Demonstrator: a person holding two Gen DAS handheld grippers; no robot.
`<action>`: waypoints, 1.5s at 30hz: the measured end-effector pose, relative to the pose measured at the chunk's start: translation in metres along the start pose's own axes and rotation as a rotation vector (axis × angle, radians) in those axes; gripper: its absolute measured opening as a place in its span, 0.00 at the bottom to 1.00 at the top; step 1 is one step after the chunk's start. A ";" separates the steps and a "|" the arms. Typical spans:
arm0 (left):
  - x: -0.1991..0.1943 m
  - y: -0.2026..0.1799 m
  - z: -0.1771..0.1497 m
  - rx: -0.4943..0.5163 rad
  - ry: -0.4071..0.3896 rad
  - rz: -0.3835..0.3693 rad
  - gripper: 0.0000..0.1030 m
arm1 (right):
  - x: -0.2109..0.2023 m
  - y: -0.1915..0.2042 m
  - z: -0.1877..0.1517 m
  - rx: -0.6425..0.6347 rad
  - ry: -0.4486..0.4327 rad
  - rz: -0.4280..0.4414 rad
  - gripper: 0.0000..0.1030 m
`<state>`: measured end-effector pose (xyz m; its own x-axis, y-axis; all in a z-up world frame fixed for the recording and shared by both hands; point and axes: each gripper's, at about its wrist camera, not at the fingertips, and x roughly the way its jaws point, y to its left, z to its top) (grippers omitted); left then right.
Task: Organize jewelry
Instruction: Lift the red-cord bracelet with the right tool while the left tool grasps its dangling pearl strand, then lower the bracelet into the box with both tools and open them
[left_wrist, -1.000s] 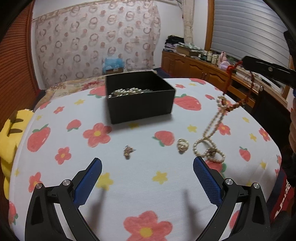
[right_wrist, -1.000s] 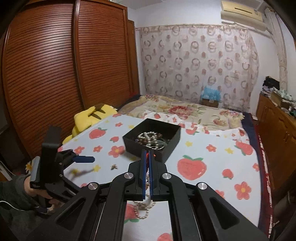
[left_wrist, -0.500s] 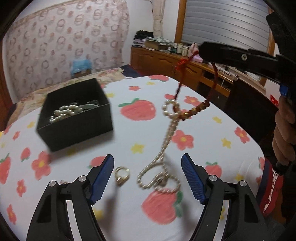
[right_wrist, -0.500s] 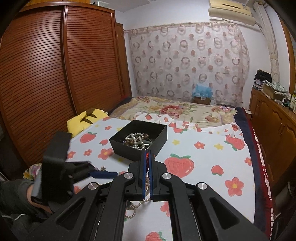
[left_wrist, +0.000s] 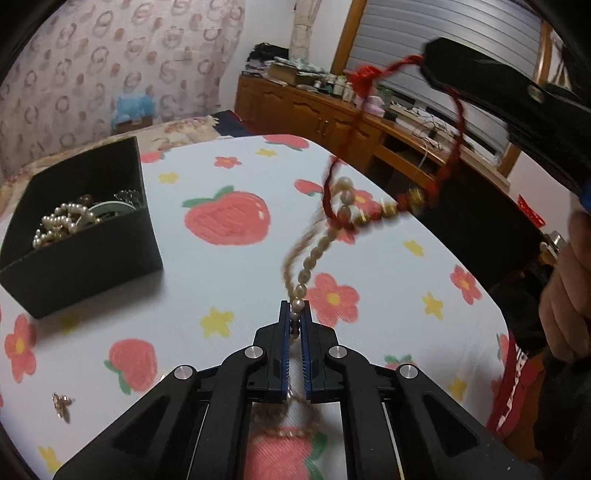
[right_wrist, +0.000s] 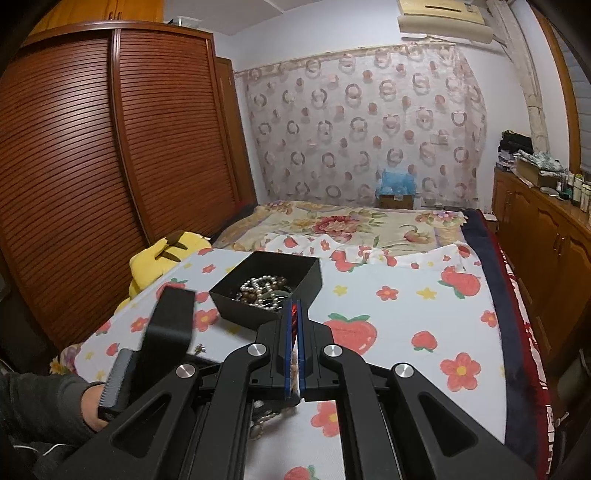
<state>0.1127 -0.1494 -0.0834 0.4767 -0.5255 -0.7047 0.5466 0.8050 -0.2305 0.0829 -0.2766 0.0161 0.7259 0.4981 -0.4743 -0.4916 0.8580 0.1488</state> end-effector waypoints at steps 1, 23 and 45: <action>-0.002 -0.002 -0.002 0.010 0.003 -0.002 0.04 | 0.000 -0.002 0.001 0.005 -0.002 -0.006 0.03; -0.104 0.020 0.037 0.044 -0.167 0.127 0.04 | 0.019 -0.002 0.001 -0.001 0.020 -0.021 0.03; -0.195 0.041 0.132 0.059 -0.346 0.259 0.04 | 0.049 0.025 0.031 -0.052 0.032 0.029 0.03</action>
<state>0.1330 -0.0503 0.1328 0.8004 -0.3780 -0.4652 0.4124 0.9105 -0.0303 0.1214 -0.2273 0.0235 0.6959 0.5174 -0.4981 -0.5369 0.8354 0.1176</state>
